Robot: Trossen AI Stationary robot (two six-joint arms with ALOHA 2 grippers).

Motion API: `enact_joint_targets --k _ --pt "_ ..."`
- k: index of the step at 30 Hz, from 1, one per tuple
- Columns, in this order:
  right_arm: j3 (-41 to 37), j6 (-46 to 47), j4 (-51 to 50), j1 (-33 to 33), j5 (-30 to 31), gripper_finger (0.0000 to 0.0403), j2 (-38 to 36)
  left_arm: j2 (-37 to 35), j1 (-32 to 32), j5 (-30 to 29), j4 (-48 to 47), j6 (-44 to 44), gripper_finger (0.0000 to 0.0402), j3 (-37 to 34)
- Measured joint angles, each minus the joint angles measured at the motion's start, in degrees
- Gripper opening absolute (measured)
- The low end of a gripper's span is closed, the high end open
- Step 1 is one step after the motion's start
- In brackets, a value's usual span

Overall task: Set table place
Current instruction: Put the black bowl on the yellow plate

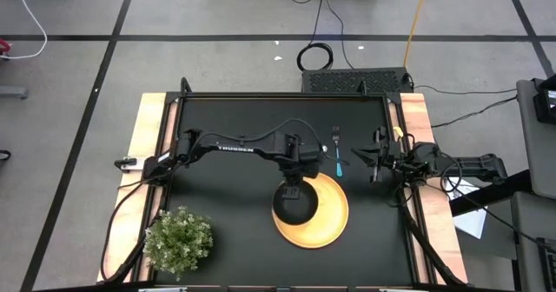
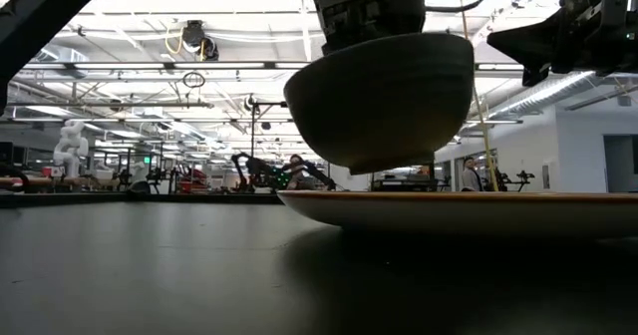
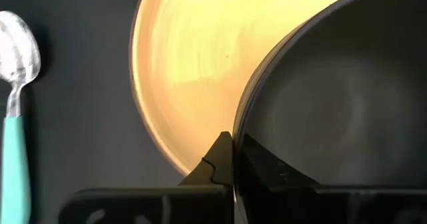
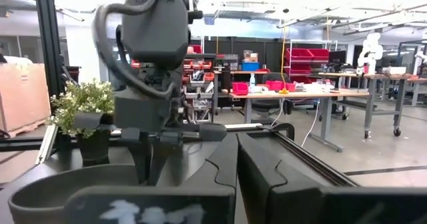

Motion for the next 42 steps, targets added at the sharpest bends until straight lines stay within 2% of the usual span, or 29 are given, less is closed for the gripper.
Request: enact_joint_targets --k 27,34,42 --pt "0.01 0.43 0.02 0.00 0.00 0.0000 0.73 3.97 1.14 1.14 0.24 -0.37 0.0004 -0.02" --pt "0.01 0.43 0.01 0.00 0.00 0.0000 0.74 3.94 0.19 -2.71 0.50 -0.68 0.0004 0.00" --pt "0.00 0.43 0.12 0.00 0.00 0.0000 0.74 3.95 -0.80 -3.86 1.67 0.06 0.0007 0.00"
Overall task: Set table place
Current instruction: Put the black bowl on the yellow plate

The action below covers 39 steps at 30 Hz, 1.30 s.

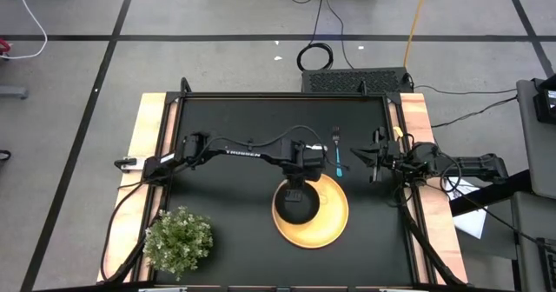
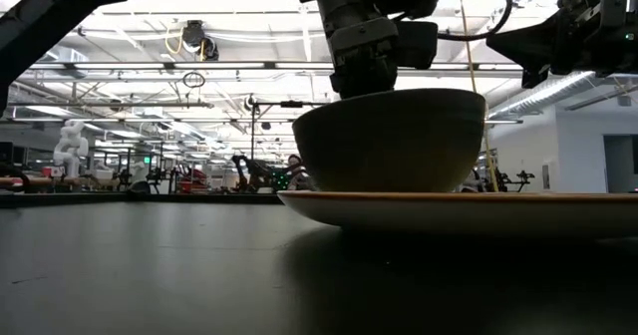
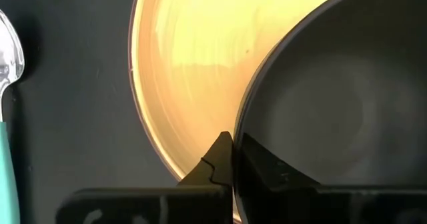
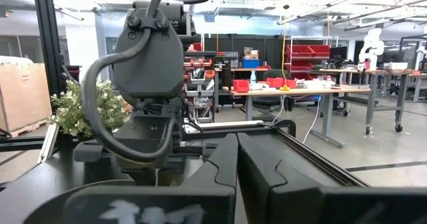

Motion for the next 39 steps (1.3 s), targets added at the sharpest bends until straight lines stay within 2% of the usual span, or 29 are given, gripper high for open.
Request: enact_joint_targets --k 13,19,39 --pt "0.01 0.00 0.11 0.00 0.00 0.0000 0.07 1.39 -0.18 -0.69 2.36 0.24 0.0005 0.11" --pt "0.01 0.00 0.12 0.00 0.00 0.0000 0.07 1.44 -0.99 -4.60 3.14 0.24 0.0010 0.09" --pt "0.01 0.02 0.17 0.00 0.00 0.0000 0.07 2.45 -1.30 -4.22 8.30 0.35 0.0013 0.05"
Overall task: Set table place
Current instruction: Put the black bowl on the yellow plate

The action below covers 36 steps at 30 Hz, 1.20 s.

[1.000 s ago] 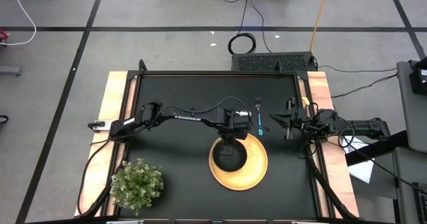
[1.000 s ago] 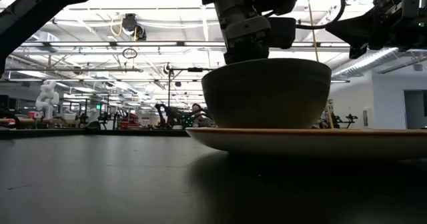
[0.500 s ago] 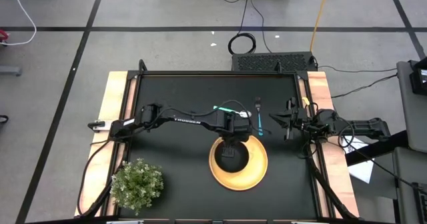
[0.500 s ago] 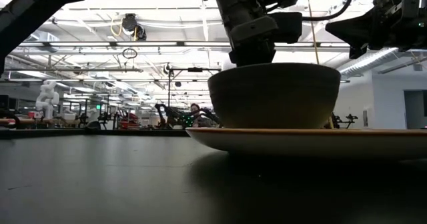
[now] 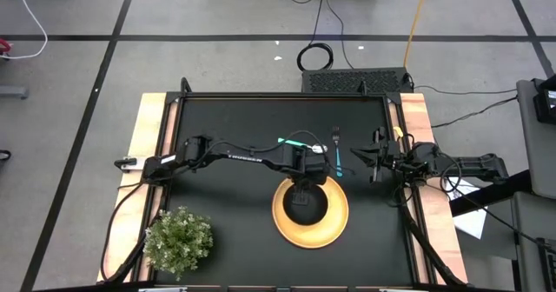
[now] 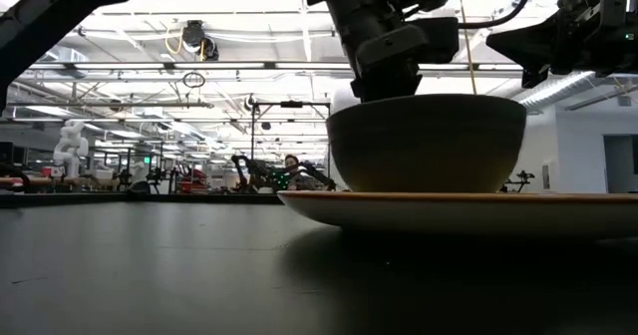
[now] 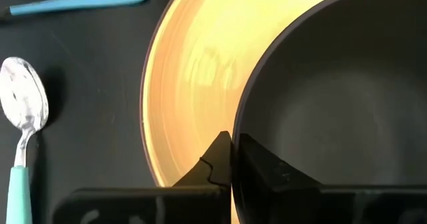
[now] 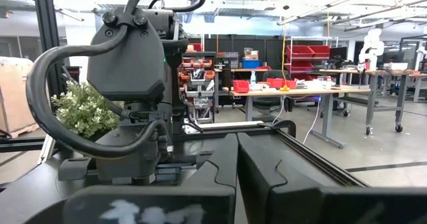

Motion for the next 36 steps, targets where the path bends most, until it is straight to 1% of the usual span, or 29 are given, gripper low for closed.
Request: enact_joint_targets --k 5,10,20,26,32,36 --pt "0.00 0.02 0.00 0.00 0.00 0.0000 0.01 1.11 -0.03 1.06 0.88 -0.26 0.0007 0.04" --pt "-0.01 0.44 0.14 0.00 0.00 0.0000 0.04 1.13 0.02 0.99 0.87 -0.17 0.0019 0.02" --pt "0.00 0.39 0.13 0.00 0.00 0.0000 0.04 1.13 -0.03 0.94 0.79 -0.19 0.0023 -0.01" --pt "-0.01 -1.53 0.54 0.00 0.00 0.0000 0.04 0.83 -0.87 -0.77 0.32 -0.18 0.0023 -0.05" --pt "0.00 -1.57 0.59 0.00 0.00 0.0000 0.04 0.83 -2.20 -3.96 0.11 0.44 0.0024 -0.05" --pt "-0.01 -1.57 0.59 0.00 0.00 0.0000 0.04 0.82 -2.66 -4.74 -0.05 1.00 0.0024 -0.05"
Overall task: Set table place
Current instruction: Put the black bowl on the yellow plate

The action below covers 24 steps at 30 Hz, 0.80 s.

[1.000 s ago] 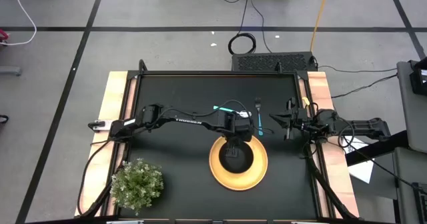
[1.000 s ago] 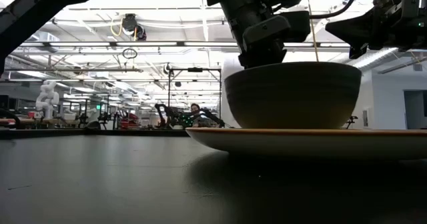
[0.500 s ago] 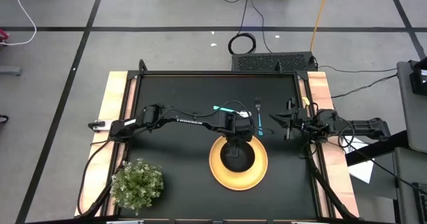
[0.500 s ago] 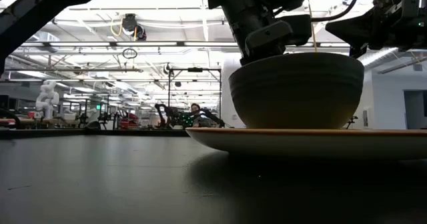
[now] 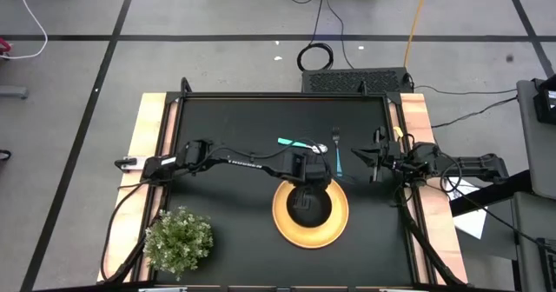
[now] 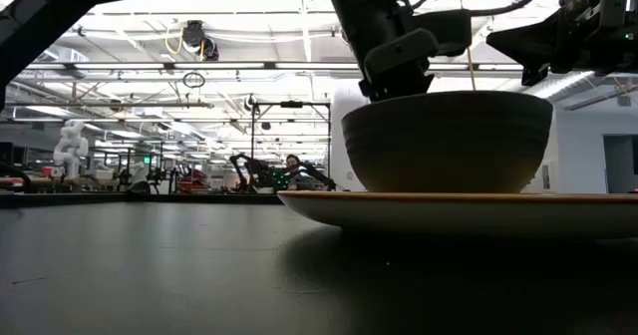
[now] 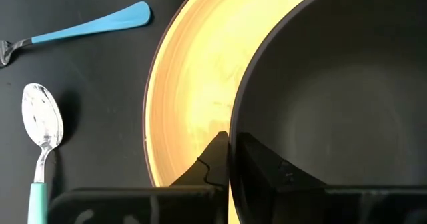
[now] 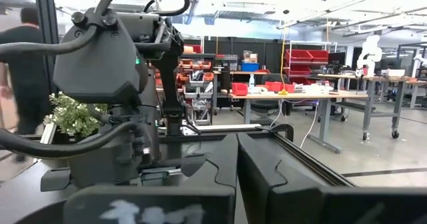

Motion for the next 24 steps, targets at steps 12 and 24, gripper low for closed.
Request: enact_joint_targets --k 12,24 --pt "0.01 0.02 -0.02 0.00 0.00 0.0000 0.00 -0.01 -0.14 -1.69 -0.23 0.21 0.0026 0.00" --pt "-0.01 0.04 -0.03 0.00 0.00 0.0000 0.00 0.50 -0.78 -6.33 -1.37 0.56 0.0107 -0.28"
